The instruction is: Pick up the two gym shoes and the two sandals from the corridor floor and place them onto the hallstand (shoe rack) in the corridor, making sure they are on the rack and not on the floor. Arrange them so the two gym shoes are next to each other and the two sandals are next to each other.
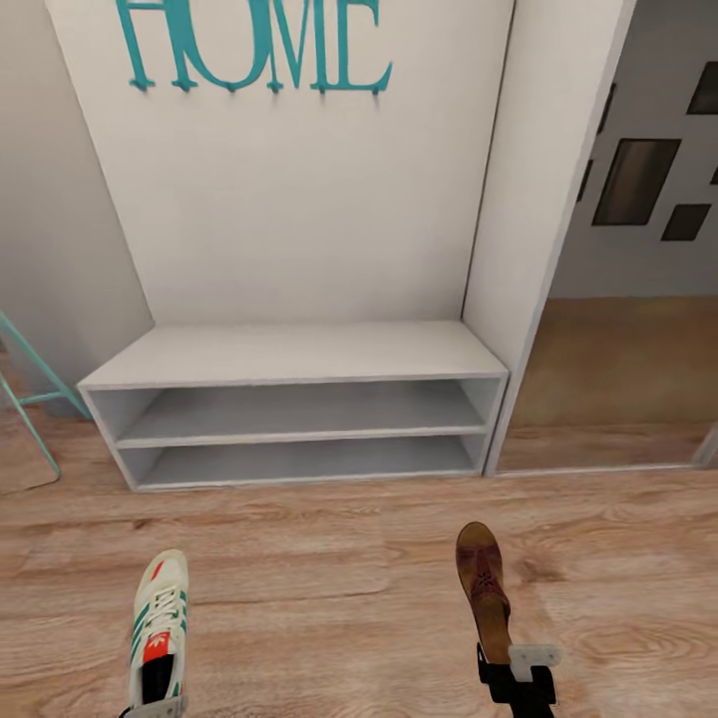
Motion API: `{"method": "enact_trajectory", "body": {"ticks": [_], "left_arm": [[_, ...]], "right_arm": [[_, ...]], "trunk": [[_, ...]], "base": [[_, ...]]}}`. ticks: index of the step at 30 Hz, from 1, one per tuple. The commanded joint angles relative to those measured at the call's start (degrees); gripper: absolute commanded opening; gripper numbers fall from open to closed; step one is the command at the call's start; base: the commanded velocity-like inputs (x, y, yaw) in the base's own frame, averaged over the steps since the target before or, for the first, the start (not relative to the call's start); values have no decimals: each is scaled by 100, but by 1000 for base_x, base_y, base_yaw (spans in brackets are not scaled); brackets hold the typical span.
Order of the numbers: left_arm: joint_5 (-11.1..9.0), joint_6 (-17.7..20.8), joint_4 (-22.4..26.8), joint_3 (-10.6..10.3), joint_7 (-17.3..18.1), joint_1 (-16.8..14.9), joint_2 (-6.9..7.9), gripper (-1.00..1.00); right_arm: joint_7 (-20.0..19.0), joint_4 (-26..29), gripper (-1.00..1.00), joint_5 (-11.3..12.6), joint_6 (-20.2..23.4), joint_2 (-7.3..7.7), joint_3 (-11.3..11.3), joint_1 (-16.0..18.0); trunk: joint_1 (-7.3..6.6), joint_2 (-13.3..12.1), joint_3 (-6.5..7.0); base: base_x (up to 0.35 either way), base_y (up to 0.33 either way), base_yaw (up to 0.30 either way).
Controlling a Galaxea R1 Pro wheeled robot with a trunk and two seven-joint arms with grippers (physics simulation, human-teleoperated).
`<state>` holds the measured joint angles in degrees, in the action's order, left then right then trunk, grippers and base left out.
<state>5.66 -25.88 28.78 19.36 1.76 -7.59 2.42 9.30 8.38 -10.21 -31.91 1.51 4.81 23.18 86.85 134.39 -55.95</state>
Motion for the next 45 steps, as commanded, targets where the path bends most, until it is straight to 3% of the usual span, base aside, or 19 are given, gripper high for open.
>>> {"method": "enact_trajectory", "body": {"ticks": [1,45], "left_arm": [[61,-22,-5,40,17,-7,-5,-100],[86,-51,-22,2,17,-8,-14,-100]], "right_arm": [[0,-3,-100,-46,-17,-1,47,3],[-6,-3,-100,-46,-17,-1,47,2]], "trunk": [[-1,2,-1],[-1,2,149]], "base": [[0,9,265],[0,0,265]]}}
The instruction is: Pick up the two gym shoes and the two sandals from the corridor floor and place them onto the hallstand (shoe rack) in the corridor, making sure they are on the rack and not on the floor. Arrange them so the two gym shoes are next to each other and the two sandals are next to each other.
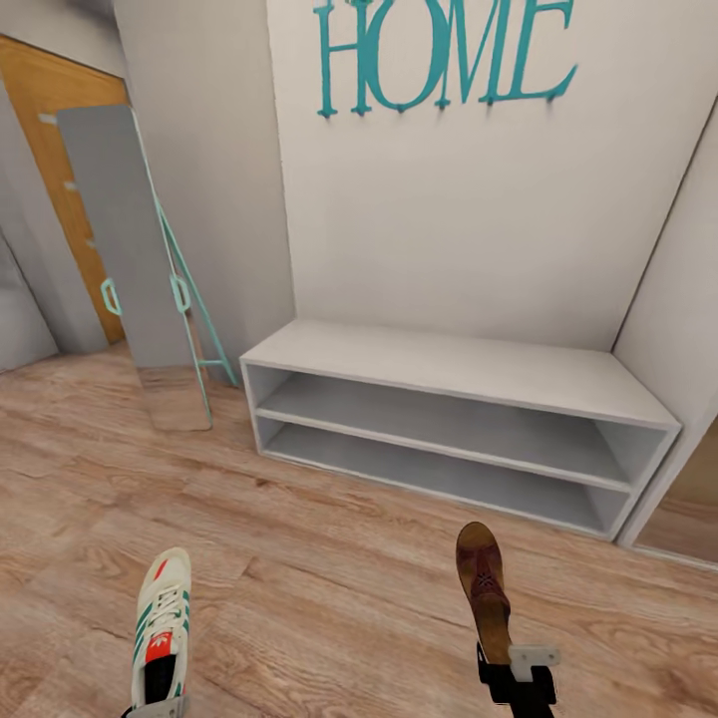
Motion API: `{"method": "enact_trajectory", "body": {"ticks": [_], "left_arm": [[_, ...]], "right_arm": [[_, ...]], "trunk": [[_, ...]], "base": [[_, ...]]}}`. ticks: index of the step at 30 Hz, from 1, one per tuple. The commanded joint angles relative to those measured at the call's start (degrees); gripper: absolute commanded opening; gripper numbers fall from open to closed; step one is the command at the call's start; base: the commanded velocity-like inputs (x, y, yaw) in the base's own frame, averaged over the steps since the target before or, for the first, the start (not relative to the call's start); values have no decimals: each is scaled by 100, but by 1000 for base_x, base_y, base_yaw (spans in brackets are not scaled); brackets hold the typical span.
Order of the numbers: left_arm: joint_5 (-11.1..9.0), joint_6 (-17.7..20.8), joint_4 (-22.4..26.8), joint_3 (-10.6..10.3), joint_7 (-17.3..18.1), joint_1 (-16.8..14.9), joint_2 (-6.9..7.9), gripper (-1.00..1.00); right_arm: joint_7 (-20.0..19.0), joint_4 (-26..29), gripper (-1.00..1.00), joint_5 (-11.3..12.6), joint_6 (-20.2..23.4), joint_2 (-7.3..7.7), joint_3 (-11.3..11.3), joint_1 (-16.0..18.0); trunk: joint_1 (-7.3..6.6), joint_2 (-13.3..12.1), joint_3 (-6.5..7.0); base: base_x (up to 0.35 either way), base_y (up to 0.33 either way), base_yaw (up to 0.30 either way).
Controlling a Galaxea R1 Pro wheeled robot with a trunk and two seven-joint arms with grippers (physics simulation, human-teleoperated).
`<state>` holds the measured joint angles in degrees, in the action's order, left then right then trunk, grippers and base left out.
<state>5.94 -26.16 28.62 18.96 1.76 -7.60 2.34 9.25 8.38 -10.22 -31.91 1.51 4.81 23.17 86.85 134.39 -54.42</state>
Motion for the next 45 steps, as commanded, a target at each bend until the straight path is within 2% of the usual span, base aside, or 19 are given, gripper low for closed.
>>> {"method": "enact_trajectory", "body": {"ticks": [1,28,45], "left_arm": [[58,-22,-5,41,17,-6,-5,-100],[51,-24,-5,36,24,-5,-6,-100],[34,-29,-5,47,17,-4,-10,-100]], "right_arm": [[0,-3,-100,-47,-17,-1,46,2],[-2,-3,-100,-46,-9,-10,42,3],[-2,-3,-100,-51,-9,-10,39,2]], "trunk": [[-1,2,-1],[-1,2,91],[-1,2,147]], "base": [[0,0,265],[1,0,265],[290,101,265]]}}
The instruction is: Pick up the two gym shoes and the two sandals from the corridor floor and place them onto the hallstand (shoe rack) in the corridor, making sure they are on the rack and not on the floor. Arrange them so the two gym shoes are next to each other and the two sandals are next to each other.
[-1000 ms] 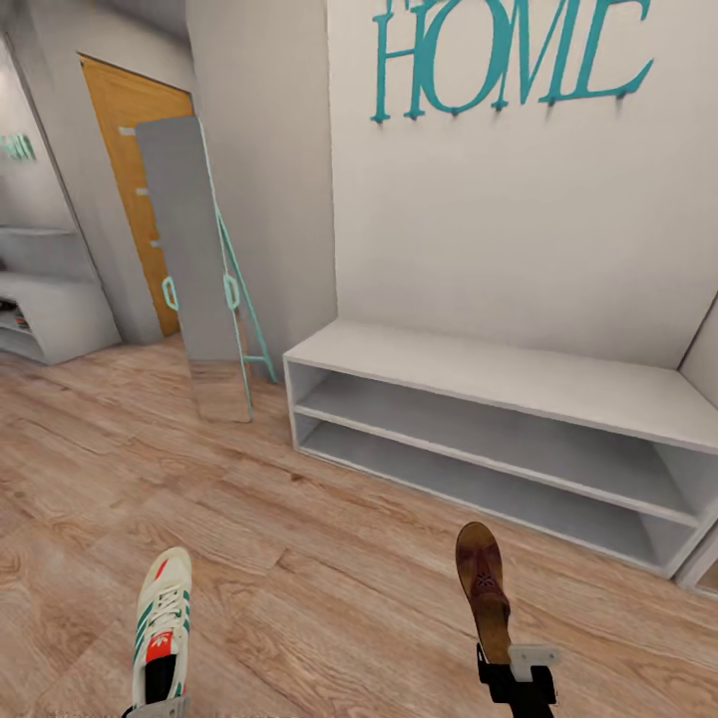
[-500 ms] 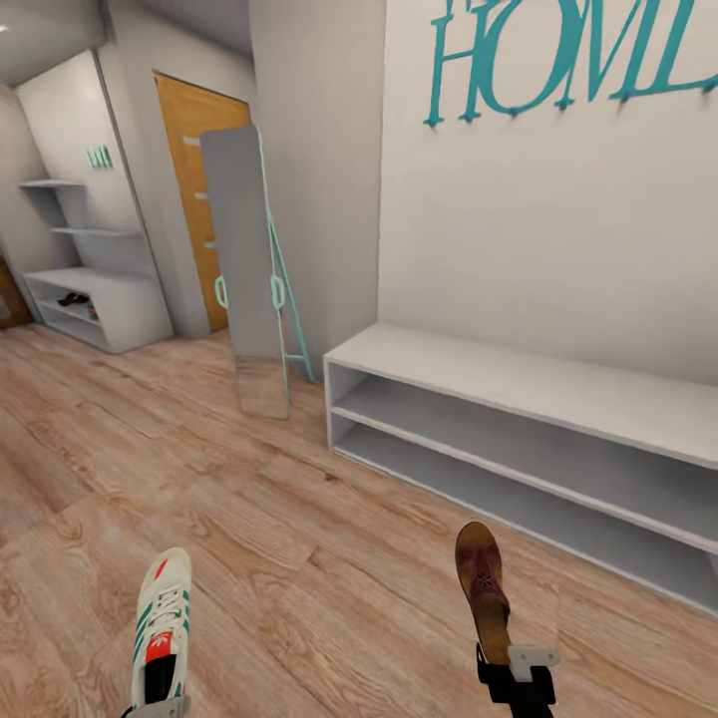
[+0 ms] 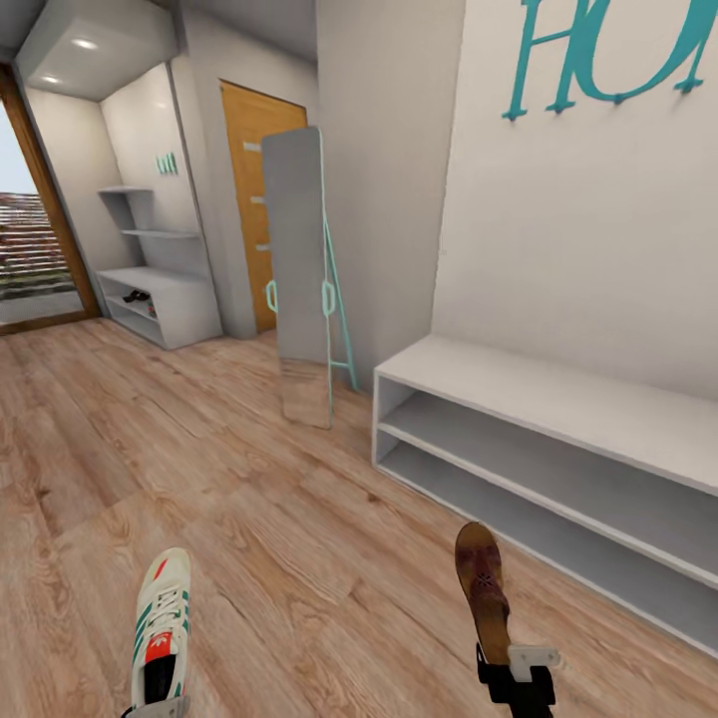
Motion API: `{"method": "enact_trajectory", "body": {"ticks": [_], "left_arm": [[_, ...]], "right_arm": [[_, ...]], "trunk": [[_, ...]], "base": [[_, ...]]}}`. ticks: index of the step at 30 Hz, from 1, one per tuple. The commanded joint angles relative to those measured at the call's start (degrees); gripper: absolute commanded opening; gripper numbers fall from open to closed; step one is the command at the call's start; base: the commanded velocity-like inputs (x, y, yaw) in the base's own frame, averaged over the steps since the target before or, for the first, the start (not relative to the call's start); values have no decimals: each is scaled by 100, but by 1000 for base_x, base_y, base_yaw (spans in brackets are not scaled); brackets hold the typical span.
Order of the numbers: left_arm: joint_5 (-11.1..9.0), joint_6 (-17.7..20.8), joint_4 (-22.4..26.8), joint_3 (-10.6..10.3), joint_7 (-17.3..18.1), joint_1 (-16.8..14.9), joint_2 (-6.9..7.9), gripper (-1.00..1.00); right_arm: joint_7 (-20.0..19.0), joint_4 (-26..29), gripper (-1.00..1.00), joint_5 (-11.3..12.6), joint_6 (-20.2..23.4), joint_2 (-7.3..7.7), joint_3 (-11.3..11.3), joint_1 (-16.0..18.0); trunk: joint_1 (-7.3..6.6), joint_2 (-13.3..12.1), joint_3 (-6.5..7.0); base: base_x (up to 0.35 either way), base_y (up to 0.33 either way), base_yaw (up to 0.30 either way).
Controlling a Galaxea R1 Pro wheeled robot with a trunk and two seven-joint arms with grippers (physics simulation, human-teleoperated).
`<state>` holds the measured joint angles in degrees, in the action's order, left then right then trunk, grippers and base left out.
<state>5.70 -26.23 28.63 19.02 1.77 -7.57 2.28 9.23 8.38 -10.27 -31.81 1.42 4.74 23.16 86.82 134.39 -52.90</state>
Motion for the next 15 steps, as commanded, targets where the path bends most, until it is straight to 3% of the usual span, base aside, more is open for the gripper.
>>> {"method": "enact_trajectory", "body": {"ticks": [1,15], "left_arm": [[57,-23,-7,41,17,-9,-6,-100],[47,-23,-7,41,17,-8,0,-100]], "right_arm": [[0,-3,-100,-45,-18,-1,46,3],[0,-3,-100,-45,-18,-1,44,4]], "trunk": [[2,2,-2],[2,2,43]], "base": [[311,159,265],[308,162,265]]}}
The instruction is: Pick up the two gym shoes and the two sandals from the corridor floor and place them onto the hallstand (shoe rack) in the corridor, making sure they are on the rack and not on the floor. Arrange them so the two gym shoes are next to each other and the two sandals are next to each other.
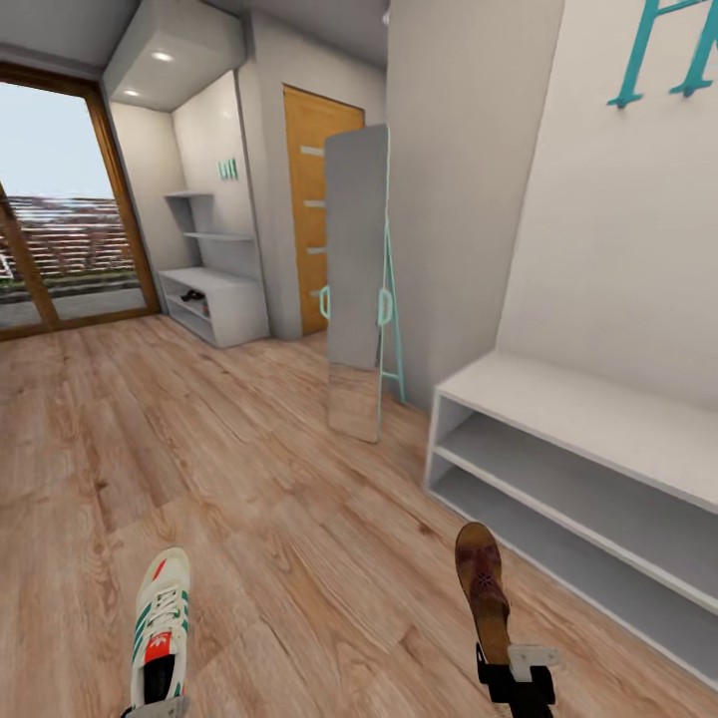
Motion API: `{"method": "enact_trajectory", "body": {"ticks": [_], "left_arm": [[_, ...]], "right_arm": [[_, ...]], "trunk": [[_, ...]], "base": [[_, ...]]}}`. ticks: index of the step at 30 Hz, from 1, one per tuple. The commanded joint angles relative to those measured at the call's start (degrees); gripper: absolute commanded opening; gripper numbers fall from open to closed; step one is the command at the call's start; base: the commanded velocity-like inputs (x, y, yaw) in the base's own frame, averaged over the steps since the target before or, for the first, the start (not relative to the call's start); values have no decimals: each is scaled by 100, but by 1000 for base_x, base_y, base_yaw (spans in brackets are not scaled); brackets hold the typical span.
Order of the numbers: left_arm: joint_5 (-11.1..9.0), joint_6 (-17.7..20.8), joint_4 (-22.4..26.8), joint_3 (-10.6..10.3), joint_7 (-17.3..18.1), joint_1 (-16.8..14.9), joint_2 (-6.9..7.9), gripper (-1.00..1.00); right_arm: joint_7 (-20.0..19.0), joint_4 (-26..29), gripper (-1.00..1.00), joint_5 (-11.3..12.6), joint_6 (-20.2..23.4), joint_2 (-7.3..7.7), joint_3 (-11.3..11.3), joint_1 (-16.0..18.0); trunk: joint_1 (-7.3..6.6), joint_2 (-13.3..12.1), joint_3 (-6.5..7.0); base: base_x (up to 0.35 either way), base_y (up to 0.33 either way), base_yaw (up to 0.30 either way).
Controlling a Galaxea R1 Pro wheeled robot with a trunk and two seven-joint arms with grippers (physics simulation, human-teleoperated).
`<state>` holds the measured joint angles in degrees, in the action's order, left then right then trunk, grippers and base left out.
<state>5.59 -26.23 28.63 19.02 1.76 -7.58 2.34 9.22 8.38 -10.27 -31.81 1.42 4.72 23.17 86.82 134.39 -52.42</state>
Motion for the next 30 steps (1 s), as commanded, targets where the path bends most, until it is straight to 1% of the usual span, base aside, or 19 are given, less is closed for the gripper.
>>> {"method": "enact_trajectory", "body": {"ticks": [1,18,30], "left_arm": [[54,-23,-7,43,17,-7,-5,-100],[30,-25,-7,49,17,-7,-5,-100],[22,-32,-7,49,17,-7,-5,-100]], "right_arm": [[1,-3,-100,-45,-18,-1,46,3],[1,-3,-100,-45,-18,-4,46,3],[1,-3,-100,-45,-17,-34,46,3]], "trunk": [[2,2,-2],[2,2,45],[2,2,23]], "base": [[307,164,265],[306,164,267],[306,164,274]]}}
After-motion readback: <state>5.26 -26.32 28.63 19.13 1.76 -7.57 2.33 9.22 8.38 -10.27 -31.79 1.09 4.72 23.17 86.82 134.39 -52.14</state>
